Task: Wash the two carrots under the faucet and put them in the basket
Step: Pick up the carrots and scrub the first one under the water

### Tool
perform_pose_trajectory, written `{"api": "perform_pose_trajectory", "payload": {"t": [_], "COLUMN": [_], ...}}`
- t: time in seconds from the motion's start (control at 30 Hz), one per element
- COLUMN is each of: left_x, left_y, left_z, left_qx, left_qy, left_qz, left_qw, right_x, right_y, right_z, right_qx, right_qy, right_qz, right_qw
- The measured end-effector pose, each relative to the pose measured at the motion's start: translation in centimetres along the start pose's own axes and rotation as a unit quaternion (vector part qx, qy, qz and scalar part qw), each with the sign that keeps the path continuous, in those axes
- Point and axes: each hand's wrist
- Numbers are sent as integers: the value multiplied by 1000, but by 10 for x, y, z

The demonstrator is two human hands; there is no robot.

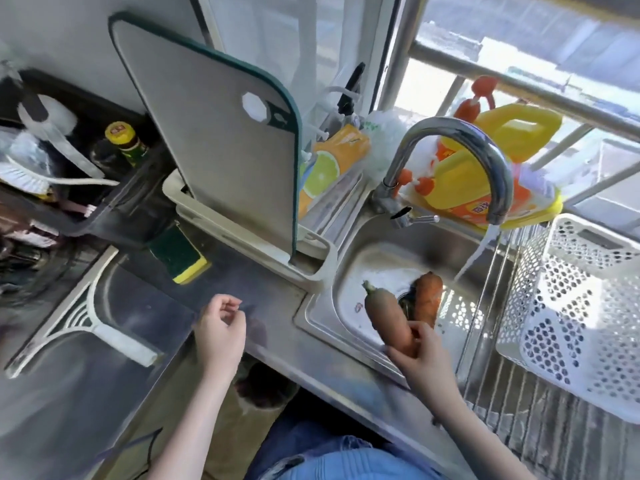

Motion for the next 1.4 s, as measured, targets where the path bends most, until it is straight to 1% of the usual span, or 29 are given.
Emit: {"api": "perform_pose_trajectory", "payload": {"t": [0.07, 0.13, 0.2, 0.27, 0.33, 0.47, 0.57, 0.63, 0.73, 0.87, 0.93, 1.03, 1.13, 1.17, 1.23, 1.33, 1.4], "left_x": [-4, -11, -18, -24, -31, -51, -69, -81, -93, -107, -118, -137, -157, -163, -177, -191, -195], "left_y": [-8, -16, -23, -31, -39, -63, -81, -94, -123, -170, -190, -215, -233, -236, -239, -241, -242], "left_z": [-4, -11, -21, -32, -43, -54, -60, -62, -62, -61, -61, -58, -53, -52, -50, -46, -42], "left_qx": [26, 50, 100, 159, 211, 293, 312, 321, 353, 410, 412, 425, 464, 471, 483, 509, 518], "left_qy": [-10, -56, -129, -197, -235, -270, -307, -316, -282, -193, -154, -76, -5, 14, 73, 169, 202], "left_qz": [15, 56, 129, 178, 190, 173, 157, 160, 128, 78, 51, 27, 29, 23, -21, -111, -157], "left_qw": [1000, 996, 978, 951, 930, 901, 885, 878, 883, 888, 897, 901, 886, 881, 873, 837, 817], "right_x": [-7, -11, -17, -22, -29, -43, -47, -48, -55, -60, -59, -55, -49, -49, -47, -39, -31], "right_y": [9, 14, 17, 18, 16, 11, 13, 16, 15, 11, 9, 9, 17, 19, 25, 33, 39], "right_z": [13, 32, 52, 72, 90, 121, 133, 137, 139, 145, 144, 142, 139, 139, 138, 135, 134], "right_qx": [-43, -85, -112, -119, -121, -137, -128, -122, -98, -73, -75, -41, -5, 4, 37, 63, 88], "right_qy": [-86, -156, -203, -238, -258, -282, -294, -292, -294, -305, -319, -318, -315, -313, -292, -273, -284], "right_qz": [63, 113, 152, 198, 243, 294, 341, 355, 377, 369, 379, 433, 488, 484, 461, 415, 401], "right_qw": [993, 978, 961, 943, 927, 903, 884, 880, 873, 875, 865, 842, 814, 817, 837, 866, 867]}}
Point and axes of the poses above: each hand's wrist, its own z-axis towards the middle knuckle, its own y-axis out of the back of the hand, x = y × z, and after that the axes turned 8 degrees about -x, right-handed
